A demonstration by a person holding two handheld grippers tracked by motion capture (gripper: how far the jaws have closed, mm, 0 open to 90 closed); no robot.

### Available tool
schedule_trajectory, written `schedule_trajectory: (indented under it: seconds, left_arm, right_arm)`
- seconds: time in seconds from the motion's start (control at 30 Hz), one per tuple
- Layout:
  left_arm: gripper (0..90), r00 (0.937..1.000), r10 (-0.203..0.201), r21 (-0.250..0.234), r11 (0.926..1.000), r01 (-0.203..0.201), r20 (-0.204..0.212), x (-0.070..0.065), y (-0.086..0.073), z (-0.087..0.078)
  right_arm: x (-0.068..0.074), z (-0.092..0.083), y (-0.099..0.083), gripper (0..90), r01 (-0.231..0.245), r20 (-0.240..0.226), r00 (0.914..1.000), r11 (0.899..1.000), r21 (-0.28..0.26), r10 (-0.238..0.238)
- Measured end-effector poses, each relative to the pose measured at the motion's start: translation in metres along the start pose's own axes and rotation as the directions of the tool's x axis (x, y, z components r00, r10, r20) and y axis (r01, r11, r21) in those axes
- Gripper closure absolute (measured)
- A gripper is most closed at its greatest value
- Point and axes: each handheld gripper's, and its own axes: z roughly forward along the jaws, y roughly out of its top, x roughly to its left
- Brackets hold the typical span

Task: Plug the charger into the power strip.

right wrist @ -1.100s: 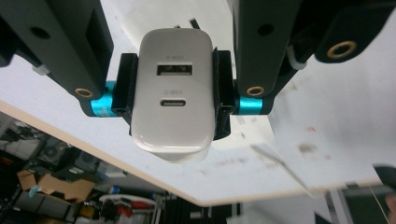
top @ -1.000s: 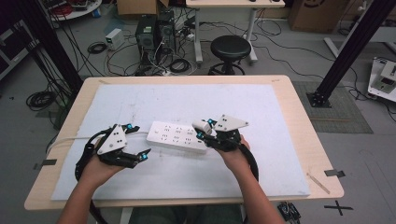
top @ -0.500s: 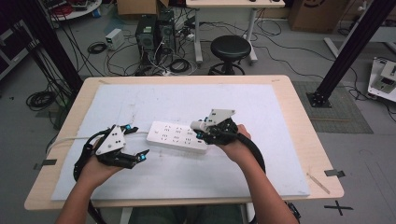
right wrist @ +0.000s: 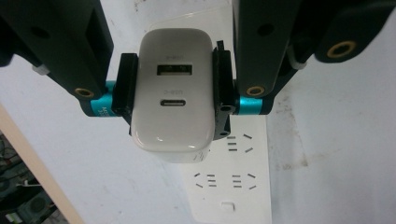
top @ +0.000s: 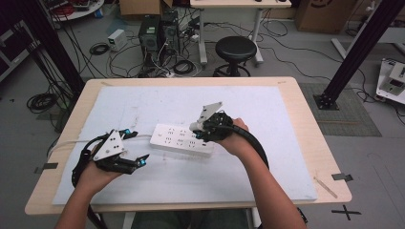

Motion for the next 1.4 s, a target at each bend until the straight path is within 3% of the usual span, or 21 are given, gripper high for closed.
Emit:
schedule_trajectory:
  seconds: [0.3,0.47,0.53,0.57,0.6,0.7,0.73,0.93,1.07,1.2,1.3,1.4]
  left_arm:
    - [18.1,0.9999,0.01,0.007,0.9999,-0.01,0.002,0.002,-0.003,-0.003]
    - [18.1,1.0,-0.001,-0.001,1.0,0.001,-0.002,0.002,-0.004,-0.004]
    - [18.1,1.0,-0.002,0.001,1.0,0.002,-0.005,0.003,-0.005,-0.004]
    - [18.1,1.0,-0.002,0.001,1.0,0.002,-0.005,0.003,-0.005,-0.004]
    - [18.1,1.0,-0.003,0.001,1.0,0.003,-0.006,0.003,-0.006,-0.005]
    - [18.1,1.0,-0.003,0.003,1.0,0.003,-0.006,0.003,-0.007,-0.005]
    - [18.1,1.0,-0.003,0.004,1.0,0.003,-0.007,0.003,-0.008,-0.005]
    - [18.1,0.9999,-0.011,0.003,0.9999,0.011,-0.009,0.004,-0.012,-0.007]
    - [18.1,0.9998,-0.015,0.003,0.9999,0.015,-0.011,0.006,-0.014,-0.008]
    - [18.1,0.9998,-0.019,0.006,0.9998,0.019,-0.01,0.007,-0.016,-0.008]
    - [18.1,0.9997,-0.024,0.005,0.9997,0.024,-0.011,0.007,-0.017,-0.007]
    - [18.1,0.9996,-0.027,0.004,0.9996,0.027,-0.008,0.008,-0.018,-0.006]
  right_arm:
    - [-0.011,0.011,0.017,63.1,0.043,-0.059,0.9976,0.994,0.099,-0.037]
    - [-0.017,0.02,0.029,63.0,0.085,-0.11,0.9917,0.98,0.179,-0.066]
    - [-0.019,0.025,0.033,63.1,0.106,-0.135,0.9878,0.968,0.226,-0.077]
    - [-0.019,0.025,0.033,63.1,0.106,-0.135,0.9878,0.968,0.226,-0.077]
    - [-0.021,0.029,0.036,63.1,0.127,-0.161,0.9831,0.957,0.262,-0.086]
    - [-0.022,0.032,0.038,63.1,0.14,-0.174,0.9803,0.95,0.28,-0.094]
    - [-0.023,0.038,0.043,63.1,0.186,-0.211,0.9702,0.925,0.331,-0.119]
    - [-0.024,0.047,0.052,63.1,0.235,-0.257,0.9563,0.887,0.397,-0.139]
    - [-0.027,0.051,0.055,63.1,0.241,-0.271,0.9534,0.876,0.419,-0.132]
    - [-0.029,0.054,0.056,63.1,0.258,-0.294,0.9467,0.855,0.449,-0.132]
    - [-0.03,0.055,0.057,63.0,0.251,-0.303,0.9457,0.856,0.452,-0.118]
    - [-0.03,0.058,0.056,63.0,0.251,-0.302,0.9464,0.849,0.464,-0.114]
